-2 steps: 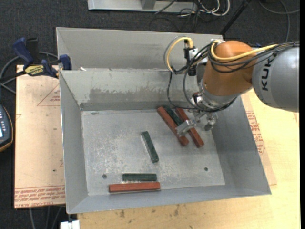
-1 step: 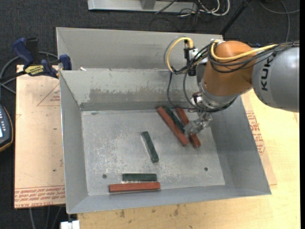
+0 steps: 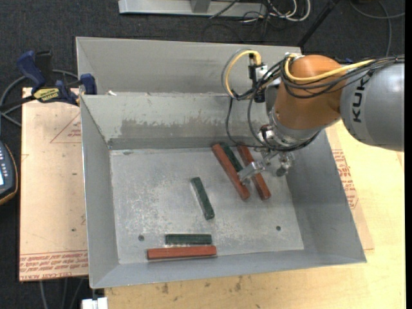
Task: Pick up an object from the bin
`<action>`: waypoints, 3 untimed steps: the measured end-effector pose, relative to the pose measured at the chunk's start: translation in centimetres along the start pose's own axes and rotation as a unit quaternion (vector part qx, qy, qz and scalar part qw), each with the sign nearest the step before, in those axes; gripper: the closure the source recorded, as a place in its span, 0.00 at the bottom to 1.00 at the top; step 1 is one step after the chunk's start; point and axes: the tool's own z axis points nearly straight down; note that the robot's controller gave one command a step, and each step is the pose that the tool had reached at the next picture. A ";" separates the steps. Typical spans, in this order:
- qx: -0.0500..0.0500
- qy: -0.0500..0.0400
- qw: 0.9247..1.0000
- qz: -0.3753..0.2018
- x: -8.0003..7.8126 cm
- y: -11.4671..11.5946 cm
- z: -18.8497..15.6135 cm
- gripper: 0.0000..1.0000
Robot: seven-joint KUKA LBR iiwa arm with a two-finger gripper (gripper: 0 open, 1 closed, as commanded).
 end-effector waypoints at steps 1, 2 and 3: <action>0.000 0.000 1.000 0.000 0.0 0.0 0.0 1.00; 0.001 0.001 1.000 0.009 1.7 8.1 0.9 1.00; 0.001 -0.001 1.000 0.008 1.3 7.9 1.0 0.00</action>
Offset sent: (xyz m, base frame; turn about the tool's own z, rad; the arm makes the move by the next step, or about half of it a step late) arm 0.0000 0.0000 0.0000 0.0000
